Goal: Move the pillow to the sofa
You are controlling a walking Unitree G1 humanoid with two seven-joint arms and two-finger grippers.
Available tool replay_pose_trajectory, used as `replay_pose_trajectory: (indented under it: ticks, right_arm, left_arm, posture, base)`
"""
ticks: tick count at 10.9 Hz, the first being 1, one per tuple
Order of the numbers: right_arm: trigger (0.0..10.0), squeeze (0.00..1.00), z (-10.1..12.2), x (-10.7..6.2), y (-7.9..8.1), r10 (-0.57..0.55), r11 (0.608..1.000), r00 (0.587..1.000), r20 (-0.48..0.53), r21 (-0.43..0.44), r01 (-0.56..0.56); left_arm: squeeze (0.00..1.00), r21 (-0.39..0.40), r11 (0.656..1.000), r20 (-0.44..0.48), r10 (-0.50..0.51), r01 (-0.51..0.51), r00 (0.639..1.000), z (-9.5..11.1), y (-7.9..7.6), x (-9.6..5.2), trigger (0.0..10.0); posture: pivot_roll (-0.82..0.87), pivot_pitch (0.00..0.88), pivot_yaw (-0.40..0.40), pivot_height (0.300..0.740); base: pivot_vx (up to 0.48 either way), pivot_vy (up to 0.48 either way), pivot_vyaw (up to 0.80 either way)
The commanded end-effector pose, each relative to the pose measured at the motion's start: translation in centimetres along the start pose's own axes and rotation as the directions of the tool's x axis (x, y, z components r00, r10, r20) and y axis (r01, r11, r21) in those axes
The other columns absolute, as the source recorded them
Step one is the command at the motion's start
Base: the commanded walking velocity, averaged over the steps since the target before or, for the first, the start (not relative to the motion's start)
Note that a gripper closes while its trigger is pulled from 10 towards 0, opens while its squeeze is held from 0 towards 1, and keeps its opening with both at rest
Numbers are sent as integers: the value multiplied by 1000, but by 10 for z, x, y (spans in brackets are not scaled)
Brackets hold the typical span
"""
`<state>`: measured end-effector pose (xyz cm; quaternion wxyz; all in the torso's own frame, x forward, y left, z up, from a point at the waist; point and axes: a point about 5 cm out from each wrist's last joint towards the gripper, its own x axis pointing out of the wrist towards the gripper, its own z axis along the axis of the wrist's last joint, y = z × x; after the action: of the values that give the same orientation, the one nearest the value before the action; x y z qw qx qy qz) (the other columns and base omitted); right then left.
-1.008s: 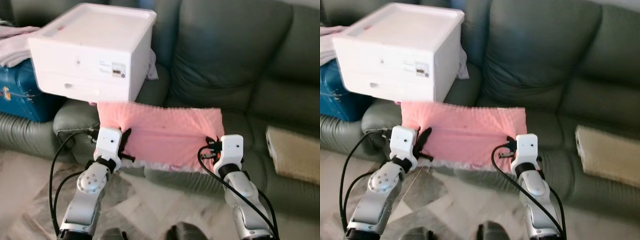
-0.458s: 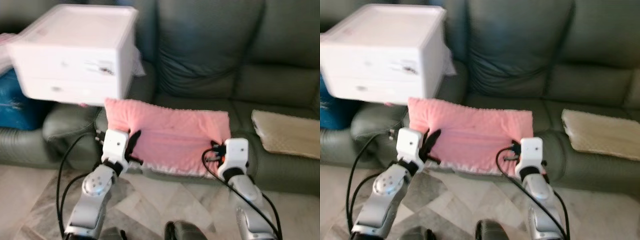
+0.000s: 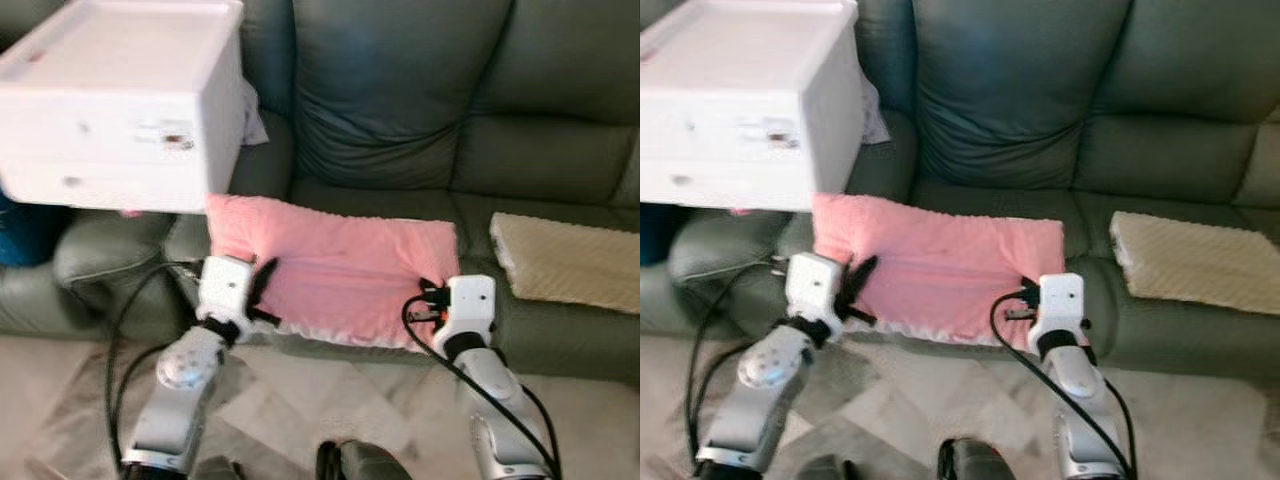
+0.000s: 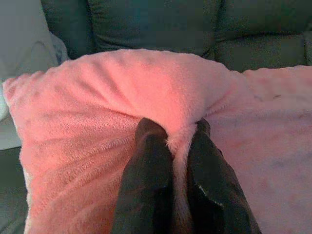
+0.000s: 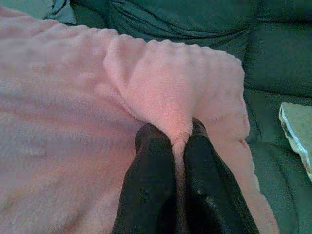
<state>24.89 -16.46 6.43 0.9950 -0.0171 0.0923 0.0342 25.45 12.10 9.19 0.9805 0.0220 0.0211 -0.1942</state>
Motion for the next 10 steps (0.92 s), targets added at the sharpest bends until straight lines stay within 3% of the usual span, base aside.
replay_pose_trajectory:
  ticks: [1, 2, 4, 5, 6, 10]
  right_arm:
    - [10000, 0, 2, -1, -7, -25, 1000, 1000, 7, -11, 25]
    - [10000, 0, 2, -1, -7, -26, 1000, 1000, 7, -13, 26]
    - [10000, 0, 1, -1, -8, -26, 1000, 1000, 1, -13, 26]
    - [10000, 0, 1, -1, -9, -25, 1000, 1000, 1, -14, 25]
    - [10000, 0, 1, -1, -9, -24, 1000, 1000, 0, -15, 24]
    - [10000, 0, 1, 0, -10, -23, 1000, 1000, 1, -16, 23]
  left_arm:
    - [0, -2, 999, 35, -32, 33, 999, 8, -8, 2, 10000]
    - [0, -3, 999, 35, -33, 33, 999, 8, -7, 2, 10000]
    - [0, 3, 999, 32, -35, 34, 999, 8, -7, 1, 10000]
    - [0, -9, 999, 28, -31, 31, 999, 7, -8, 0, 10000]
    - [0, 43, 999, 22, 0, -1, 1000, 5, -6, 1, 10000]
    - [0, 30, 1000, 24, 8, -9, 1000, 5, -3, 3, 10000]
  posture:
    - [-23, 80, -43, 740]
    - [-17, 80, -44, 740]
    - [-15, 82, -45, 740]
    - [-16, 82, -45, 740]
    - [-16, 82, -45, 740]
    - [-20, 80, -44, 740]
  base:
    - [0, -480, 0]
    - [0, -480, 0]
    - [0, -418, -800]
    - [0, 0, -569]
    - [0, 0, -494]
    - [0, 0, 0]
